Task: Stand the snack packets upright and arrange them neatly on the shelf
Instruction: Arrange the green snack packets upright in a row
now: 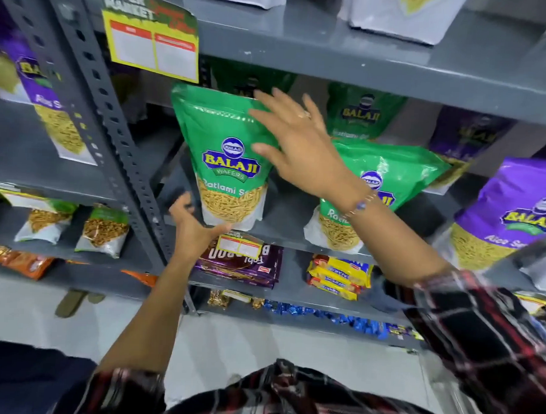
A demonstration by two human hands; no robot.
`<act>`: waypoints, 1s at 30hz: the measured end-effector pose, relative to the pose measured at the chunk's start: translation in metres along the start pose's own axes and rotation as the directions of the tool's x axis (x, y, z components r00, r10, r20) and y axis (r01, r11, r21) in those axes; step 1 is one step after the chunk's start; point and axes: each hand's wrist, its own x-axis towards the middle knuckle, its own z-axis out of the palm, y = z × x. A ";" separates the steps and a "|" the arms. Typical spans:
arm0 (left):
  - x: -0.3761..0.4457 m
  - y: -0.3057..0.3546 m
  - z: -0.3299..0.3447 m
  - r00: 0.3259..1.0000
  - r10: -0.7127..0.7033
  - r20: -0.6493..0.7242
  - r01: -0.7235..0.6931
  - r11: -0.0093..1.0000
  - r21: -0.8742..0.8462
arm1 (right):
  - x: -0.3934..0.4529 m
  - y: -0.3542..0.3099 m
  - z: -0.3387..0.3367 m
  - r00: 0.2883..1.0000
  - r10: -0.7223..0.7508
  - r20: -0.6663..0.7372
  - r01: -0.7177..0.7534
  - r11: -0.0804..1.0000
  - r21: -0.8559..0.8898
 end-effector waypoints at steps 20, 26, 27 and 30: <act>-0.041 0.053 0.169 0.856 0.041 0.515 -0.125 0.984 0.129 | -0.051 0.087 -0.051 0.917 0.387 -0.098 -0.395 0.915 -0.081; -0.040 0.058 0.171 0.871 0.052 0.489 -0.158 0.971 0.177 | -0.049 0.091 -0.048 0.904 0.413 -0.112 -0.419 0.907 -0.034; -0.040 0.059 0.170 0.869 0.047 0.493 -0.155 0.971 0.181 | -0.049 0.092 -0.052 0.912 0.405 -0.066 -0.407 0.912 -0.038; -0.041 0.061 0.169 0.860 0.035 0.510 -0.147 0.973 0.180 | -0.062 0.106 -0.072 0.892 0.437 0.114 -0.430 0.899 -0.085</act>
